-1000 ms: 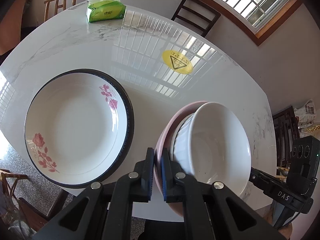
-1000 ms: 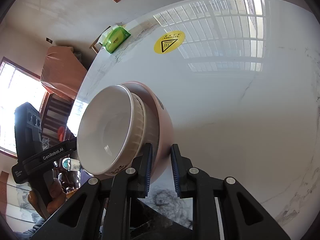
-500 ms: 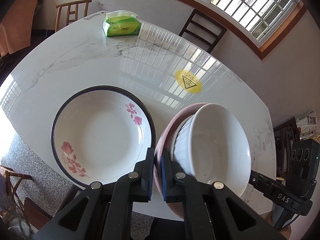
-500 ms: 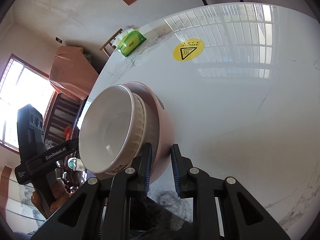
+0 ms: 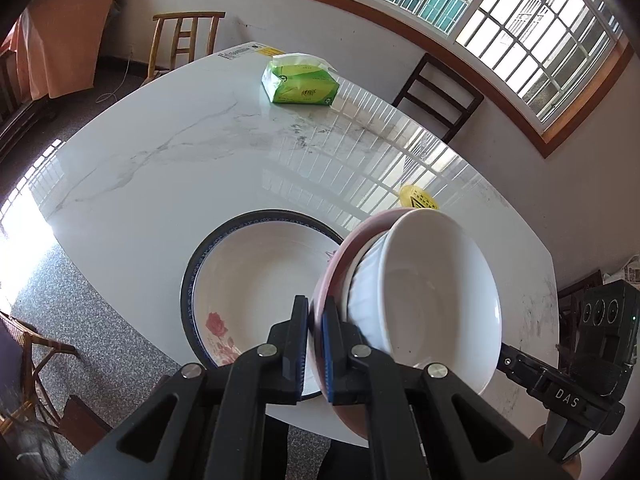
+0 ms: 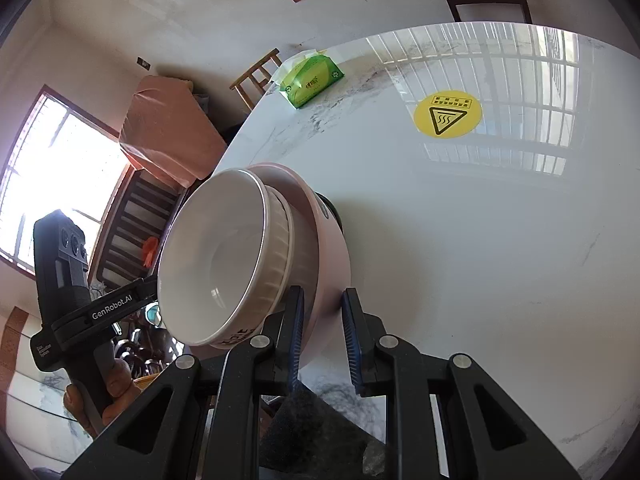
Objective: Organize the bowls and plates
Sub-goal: 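Lift the nested bowls with both tools and carry them over the plate stack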
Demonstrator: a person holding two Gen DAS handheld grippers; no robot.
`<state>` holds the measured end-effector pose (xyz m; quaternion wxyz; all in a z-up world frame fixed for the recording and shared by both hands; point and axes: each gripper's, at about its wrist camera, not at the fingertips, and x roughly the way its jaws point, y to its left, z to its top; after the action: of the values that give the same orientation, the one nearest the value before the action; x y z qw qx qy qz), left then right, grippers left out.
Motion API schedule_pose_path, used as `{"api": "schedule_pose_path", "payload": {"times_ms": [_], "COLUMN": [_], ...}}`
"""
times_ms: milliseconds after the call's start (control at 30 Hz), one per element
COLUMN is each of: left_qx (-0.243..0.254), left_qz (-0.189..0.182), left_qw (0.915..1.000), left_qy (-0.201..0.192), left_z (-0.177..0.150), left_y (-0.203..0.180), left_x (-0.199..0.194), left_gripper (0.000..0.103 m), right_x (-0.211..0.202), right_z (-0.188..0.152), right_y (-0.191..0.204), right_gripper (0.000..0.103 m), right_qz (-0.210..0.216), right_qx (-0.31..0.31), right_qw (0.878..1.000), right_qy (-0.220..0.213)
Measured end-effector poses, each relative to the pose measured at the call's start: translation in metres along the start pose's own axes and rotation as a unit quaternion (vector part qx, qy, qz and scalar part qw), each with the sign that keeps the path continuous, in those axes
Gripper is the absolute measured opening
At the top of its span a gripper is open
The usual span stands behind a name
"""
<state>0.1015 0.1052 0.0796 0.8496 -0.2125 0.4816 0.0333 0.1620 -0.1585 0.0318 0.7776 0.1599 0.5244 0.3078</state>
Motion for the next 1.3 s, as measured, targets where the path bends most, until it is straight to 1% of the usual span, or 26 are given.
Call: {"api": "schedule_pose_path", "payload": {"times_ms": [133, 267, 533, 1300], "left_qx": [-0.017, -0.031, -0.043, -0.056], "left_qz": [0.007, 0.01, 0.013, 0.018], "left_qw": [0.9998, 0.9995, 0.999, 0.998], "left_qy": [-0.006, -0.003, 0.008, 0.024], "left_z": [0.007, 0.011, 0.017, 0.015], "left_y": [0.022, 0.039, 0.059, 0.08], "left_x": [-0.002, 0.004, 0.018, 0.032], "left_gripper": [0.004, 0.004, 0.004, 0.004], "right_x": [0.018, 0.037, 0.064, 0.078], "right_z": [0.008, 0.015, 0.02, 0.016], "right_y": [0.016, 0.027, 0.036, 0.039], "right_gripper": [0.021, 0.021, 0.021, 0.022], "right_qz": [0.009, 0.014, 0.013, 0.021], "right_qx": [-0.009, -0.017, -0.018, -0.01], "right_qw": [1.0, 1.0, 0.999, 0.999], "right_qy": [0.006, 0.014, 0.033, 0.047]}}
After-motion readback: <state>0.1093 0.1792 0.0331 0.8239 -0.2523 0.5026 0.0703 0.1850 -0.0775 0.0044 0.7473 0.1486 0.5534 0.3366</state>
